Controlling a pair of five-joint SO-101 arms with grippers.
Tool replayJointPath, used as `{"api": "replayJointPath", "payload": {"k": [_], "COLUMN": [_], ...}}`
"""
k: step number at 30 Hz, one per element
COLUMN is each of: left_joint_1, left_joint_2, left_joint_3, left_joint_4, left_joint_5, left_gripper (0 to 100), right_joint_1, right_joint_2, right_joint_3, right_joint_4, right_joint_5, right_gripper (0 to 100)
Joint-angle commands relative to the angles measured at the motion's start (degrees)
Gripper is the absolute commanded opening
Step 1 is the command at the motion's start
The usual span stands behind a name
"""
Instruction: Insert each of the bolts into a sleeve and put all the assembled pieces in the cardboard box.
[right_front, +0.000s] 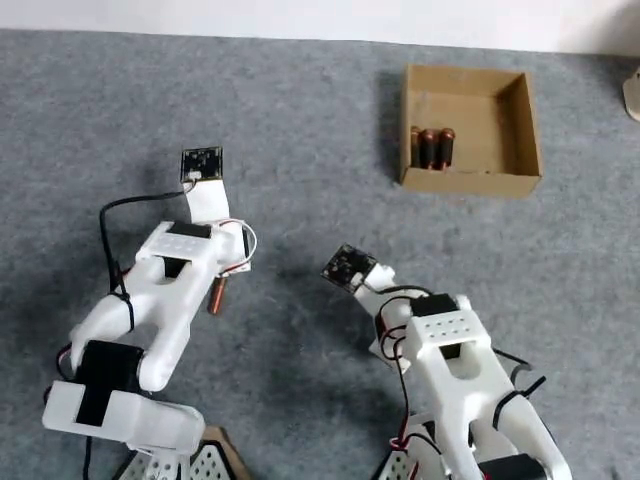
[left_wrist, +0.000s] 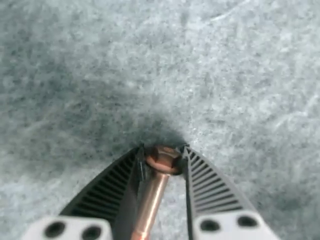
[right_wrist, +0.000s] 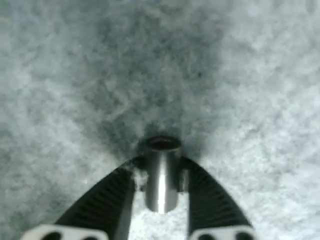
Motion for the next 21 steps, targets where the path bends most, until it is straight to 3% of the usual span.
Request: {"api": "replayJointPath", "payload": {"k": [1, 8, 12, 17, 21], "left_joint_1": [-1.45, -1.45, -1.01, 3.03, 6.81], "left_joint_2": [-0.22, -5.67, -15.34, -27.21, -33.71], "left_joint_3": [-2.59, -1.98, 3.65, 10.07, 12.97], "left_joint_4": [-0.7, -0.26, -0.62, -0.79, -5.89], "left_joint_5": [0.62, 2.99, 4.22, 0.88, 0.62], "left_gripper": [1, 1, 1, 1, 1], "right_joint_1": [-1.36, -2.42, -2.42, -2.42, -2.33], "right_joint_2": [-0.31, -3.82, -13.58, -28.44, -38.99], "right_joint_3": [0.48, 0.84, 4.09, 10.42, 15.69], "right_joint_4": [-0.48, -6.99, -7.25, -7.25, -7.34], "right_joint_5": [-6.42, -20.22, -24.88, -30.24, -32.26], "right_gripper": [0.3, 0.5, 0.5, 0.5, 0.5]}}
